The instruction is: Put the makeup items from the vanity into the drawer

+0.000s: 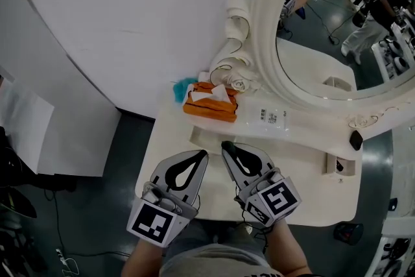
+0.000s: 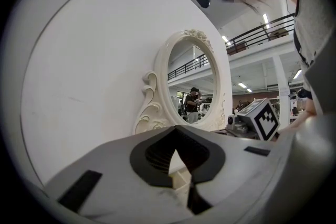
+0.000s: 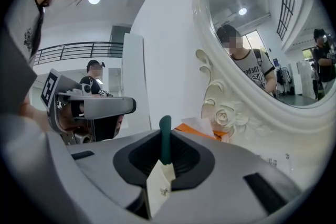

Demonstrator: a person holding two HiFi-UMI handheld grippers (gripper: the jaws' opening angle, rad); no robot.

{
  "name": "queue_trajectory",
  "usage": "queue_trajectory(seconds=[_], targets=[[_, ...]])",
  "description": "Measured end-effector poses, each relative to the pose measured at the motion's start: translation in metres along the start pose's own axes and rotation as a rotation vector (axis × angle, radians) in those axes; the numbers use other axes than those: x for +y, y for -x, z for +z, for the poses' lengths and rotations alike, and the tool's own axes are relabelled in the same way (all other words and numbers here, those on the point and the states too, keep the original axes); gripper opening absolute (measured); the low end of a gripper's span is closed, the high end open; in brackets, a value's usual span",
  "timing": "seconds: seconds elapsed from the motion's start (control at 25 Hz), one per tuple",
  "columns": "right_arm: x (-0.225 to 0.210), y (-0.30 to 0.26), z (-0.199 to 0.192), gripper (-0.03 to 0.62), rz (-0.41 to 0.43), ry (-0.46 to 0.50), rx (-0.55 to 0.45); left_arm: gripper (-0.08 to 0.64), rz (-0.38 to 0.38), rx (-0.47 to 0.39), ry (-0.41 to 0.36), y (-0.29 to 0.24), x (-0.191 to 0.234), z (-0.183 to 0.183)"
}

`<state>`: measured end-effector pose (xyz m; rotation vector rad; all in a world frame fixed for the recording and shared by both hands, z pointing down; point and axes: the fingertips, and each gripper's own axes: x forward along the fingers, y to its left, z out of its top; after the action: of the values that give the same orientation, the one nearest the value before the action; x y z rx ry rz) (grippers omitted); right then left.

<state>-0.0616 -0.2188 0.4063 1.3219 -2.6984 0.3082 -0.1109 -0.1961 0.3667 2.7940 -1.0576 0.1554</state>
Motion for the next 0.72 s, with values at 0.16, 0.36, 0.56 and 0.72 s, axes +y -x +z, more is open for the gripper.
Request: queue_trajectory(seconds=[0.16, 0.36, 0.56, 0.72], targets=[[-0.006, -0.008, -0.016, 0.059, -0.009, -0.006, 0.043, 0.018, 0.001, 0.008, 0.011, -0.003, 0.006, -0.005], [-0.016, -0.017, -0.038, 0.060, -0.023, -0.020, 0.096, 0.018, -0.002, 0.024, 0.025, -0.006, 0.011, -0.012], [-0.024, -0.025, -0.058, 0.060, -0.037, -0.018, 0.164, 0.018, 0.002, 0.034, 0.039, -0.009, 0.016, -0.018], [-0.027, -0.032, -0.072, 0.061, -0.045, 0.008, 0.222, 0.018, 0.010, 0.037, 0.046, -0.010, 0.022, -0.020]])
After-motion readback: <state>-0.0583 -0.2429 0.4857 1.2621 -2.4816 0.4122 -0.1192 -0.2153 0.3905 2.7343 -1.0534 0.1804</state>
